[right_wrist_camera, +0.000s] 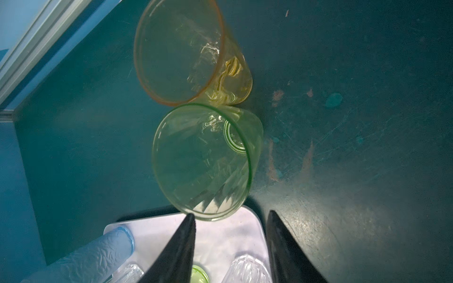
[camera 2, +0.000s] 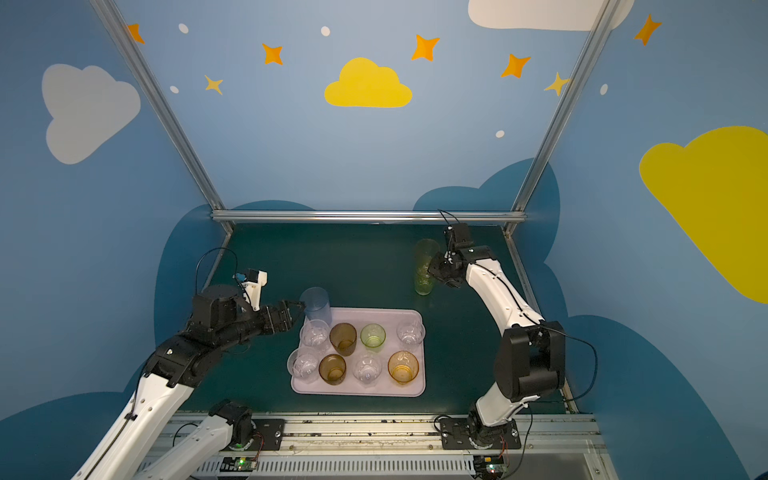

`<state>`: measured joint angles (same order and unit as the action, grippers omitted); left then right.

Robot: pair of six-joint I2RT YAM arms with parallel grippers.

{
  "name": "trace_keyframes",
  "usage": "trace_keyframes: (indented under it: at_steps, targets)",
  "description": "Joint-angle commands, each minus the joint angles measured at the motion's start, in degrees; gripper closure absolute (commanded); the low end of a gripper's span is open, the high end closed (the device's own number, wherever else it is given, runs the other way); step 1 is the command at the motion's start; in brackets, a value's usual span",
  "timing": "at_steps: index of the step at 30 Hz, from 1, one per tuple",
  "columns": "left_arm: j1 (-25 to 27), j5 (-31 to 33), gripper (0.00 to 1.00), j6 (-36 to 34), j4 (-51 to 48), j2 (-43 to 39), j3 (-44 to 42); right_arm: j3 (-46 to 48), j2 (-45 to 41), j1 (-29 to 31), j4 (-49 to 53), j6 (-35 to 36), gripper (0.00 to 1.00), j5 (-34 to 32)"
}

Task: Place the glasses into the tray
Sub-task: 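Lower right gripper into the green glass and close on its rim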

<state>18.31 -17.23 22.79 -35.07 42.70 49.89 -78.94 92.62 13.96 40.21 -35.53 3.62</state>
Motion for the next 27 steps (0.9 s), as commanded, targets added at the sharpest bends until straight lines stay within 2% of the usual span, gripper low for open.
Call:
trace_keyframes:
  at_steps: [1,15,27]
  targets:
    - [-0.2,-0.8,0.00,0.3,0.0,-0.9,0.0,-2.4,1.5,-0.3,-0.5,0.4,0.57,-2.1]
    - [-0.2,2.2,0.00,0.4,-0.4,-1.3,-0.1,-2.9,4.6,-0.4,-1.1,0.3,0.76,-1.9]
    - [-0.3,2.7,0.00,-0.2,-0.2,-1.8,-0.7,-2.1,4.7,0.1,-1.1,0.6,0.82,-1.2]
